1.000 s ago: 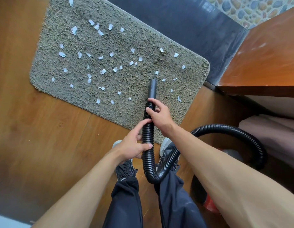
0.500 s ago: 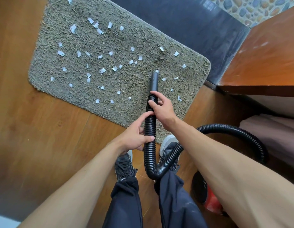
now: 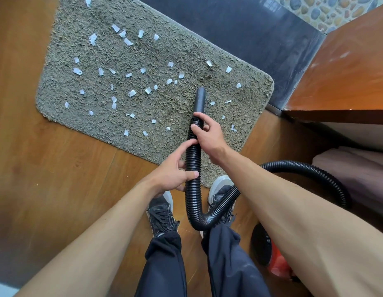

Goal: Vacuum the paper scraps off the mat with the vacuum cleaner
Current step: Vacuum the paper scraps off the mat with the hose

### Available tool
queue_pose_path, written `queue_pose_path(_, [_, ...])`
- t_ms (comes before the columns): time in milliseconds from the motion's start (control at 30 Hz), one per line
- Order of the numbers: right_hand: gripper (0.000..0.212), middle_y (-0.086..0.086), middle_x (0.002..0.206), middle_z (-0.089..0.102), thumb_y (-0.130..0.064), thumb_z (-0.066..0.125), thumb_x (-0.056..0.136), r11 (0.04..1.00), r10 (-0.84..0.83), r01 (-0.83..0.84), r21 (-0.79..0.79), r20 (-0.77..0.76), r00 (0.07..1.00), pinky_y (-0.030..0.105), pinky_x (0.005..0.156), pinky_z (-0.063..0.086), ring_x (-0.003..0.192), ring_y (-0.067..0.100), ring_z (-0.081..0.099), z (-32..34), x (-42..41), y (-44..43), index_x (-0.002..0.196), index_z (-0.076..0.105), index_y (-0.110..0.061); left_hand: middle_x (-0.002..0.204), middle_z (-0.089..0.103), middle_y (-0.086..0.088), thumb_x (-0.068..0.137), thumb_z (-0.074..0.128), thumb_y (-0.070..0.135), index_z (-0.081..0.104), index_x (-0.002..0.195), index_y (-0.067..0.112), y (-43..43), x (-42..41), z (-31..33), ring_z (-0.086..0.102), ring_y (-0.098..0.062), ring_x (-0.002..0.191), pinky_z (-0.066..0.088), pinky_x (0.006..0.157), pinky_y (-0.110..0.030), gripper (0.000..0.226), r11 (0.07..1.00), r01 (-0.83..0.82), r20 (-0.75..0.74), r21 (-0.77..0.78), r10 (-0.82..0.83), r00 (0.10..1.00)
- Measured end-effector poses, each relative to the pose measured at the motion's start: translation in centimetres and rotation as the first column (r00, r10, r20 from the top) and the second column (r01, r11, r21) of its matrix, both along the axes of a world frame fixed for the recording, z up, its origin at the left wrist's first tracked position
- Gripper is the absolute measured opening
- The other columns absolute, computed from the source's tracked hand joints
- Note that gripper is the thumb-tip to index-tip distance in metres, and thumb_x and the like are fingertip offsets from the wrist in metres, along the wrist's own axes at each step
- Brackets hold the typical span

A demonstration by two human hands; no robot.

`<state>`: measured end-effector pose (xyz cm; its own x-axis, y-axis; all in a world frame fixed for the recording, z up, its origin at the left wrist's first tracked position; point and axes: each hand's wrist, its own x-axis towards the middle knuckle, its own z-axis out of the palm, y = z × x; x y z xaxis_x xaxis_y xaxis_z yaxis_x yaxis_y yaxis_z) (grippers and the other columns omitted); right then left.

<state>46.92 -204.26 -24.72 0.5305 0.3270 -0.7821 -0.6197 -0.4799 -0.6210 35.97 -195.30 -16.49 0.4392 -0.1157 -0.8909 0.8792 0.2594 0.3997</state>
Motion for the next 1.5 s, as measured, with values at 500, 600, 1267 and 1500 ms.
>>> queue_pose_path(500, [0.036,0.011,0.099,0.066,-0.012,0.06,0.092,1.0,-0.008,0.007,-0.015,-0.055,0.998,0.041,0.082,0.059,0.084,0.019,0.063,0.9,-2.3,-2.7,0.122,0.061,-0.031,0.098,0.063,-0.005,0.092,0.06,-0.006,0.042,0.132,0.058,-2.4,-1.8,1.6,0.064,-0.019,0.084,0.058,0.079,-0.053,0.077,0.998,-0.045,-0.045,-0.044,0.043,0.998])
queue_pose_path(600, [0.034,0.011,0.096,0.064,-0.01,0.059,0.093,0.999,-0.037,0.035,-0.019,-0.068,0.997,0.033,0.074,0.056,0.081,0.018,0.062,1.0,-2.0,-3.5,0.119,0.061,-0.032,0.1,0.065,-0.003,0.092,0.061,-0.004,0.041,0.135,0.056,-2.7,-1.4,1.4,0.066,-0.02,0.086,0.056,0.082,-0.059,0.076,0.999,-0.006,-0.034,-0.047,0.004,0.999])
queue_pose_path(1267, [0.038,0.014,0.106,0.066,-0.013,0.06,0.093,0.999,-0.025,0.023,-0.026,-0.105,0.994,0.043,0.088,0.058,0.086,0.019,0.064,1.1,-2.0,-4.0,0.127,0.06,-0.03,0.102,0.064,-0.006,0.091,0.062,-0.003,0.043,0.13,0.06,-3.6,-1.6,1.4,0.066,-0.019,0.085,0.06,0.068,-0.039,0.076,0.997,-0.039,-0.058,-0.06,0.036,0.998])
queue_pose_path(1500, [0.034,0.012,0.101,0.065,-0.009,0.059,0.093,0.993,-0.115,0.113,-0.026,-0.098,0.988,0.039,0.084,0.057,0.086,0.02,0.062,1.6,-2.2,-5.9,0.118,0.061,-0.032,0.106,0.066,-0.005,0.092,0.062,-0.001,0.041,0.133,0.058,-4.5,-1.2,1.5,0.068,-0.015,0.08,0.059,0.068,-0.039,0.075,0.997,0.04,-0.023,-0.072,-0.042,0.999])
